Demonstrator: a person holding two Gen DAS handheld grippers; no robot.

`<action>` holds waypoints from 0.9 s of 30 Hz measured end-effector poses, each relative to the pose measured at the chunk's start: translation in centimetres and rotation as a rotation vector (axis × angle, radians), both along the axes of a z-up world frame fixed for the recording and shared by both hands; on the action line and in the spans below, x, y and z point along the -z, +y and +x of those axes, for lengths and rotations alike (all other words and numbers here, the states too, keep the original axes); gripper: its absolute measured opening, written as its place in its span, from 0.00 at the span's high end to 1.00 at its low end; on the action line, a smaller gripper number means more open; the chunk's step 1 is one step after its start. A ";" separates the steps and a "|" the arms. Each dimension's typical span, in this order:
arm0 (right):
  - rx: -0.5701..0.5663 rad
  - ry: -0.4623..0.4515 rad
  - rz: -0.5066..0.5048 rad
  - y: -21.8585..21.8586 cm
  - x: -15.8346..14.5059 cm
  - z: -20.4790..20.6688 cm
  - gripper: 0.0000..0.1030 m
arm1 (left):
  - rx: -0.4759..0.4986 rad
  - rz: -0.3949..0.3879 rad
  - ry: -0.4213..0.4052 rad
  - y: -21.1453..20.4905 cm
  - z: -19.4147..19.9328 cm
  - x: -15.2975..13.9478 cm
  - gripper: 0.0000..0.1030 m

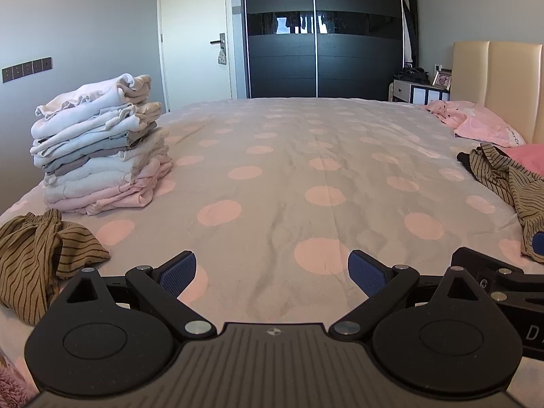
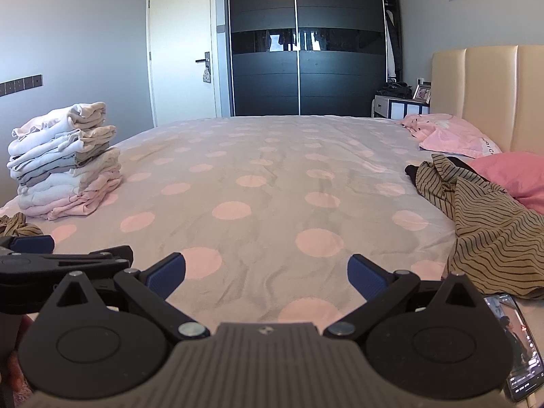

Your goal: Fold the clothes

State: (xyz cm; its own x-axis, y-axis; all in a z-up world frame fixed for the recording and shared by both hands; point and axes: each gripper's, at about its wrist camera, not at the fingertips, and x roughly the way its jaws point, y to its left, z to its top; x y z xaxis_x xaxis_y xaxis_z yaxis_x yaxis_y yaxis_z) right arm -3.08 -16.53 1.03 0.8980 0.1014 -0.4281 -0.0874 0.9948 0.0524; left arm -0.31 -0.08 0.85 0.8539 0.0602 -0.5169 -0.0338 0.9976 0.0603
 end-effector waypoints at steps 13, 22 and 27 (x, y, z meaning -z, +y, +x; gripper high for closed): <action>0.010 -0.016 -0.006 0.2 0.1 -0.1 0.01 | 0.000 0.010 0.016 -0.2 -0.2 0.3 0.05; 0.010 -0.010 0.000 0.1 0.1 0.0 0.01 | 0.001 0.013 0.020 -0.1 -0.2 0.2 0.05; 0.008 -0.007 0.001 0.0 0.1 0.0 0.01 | 0.002 0.013 0.023 -0.1 -0.2 0.2 0.05</action>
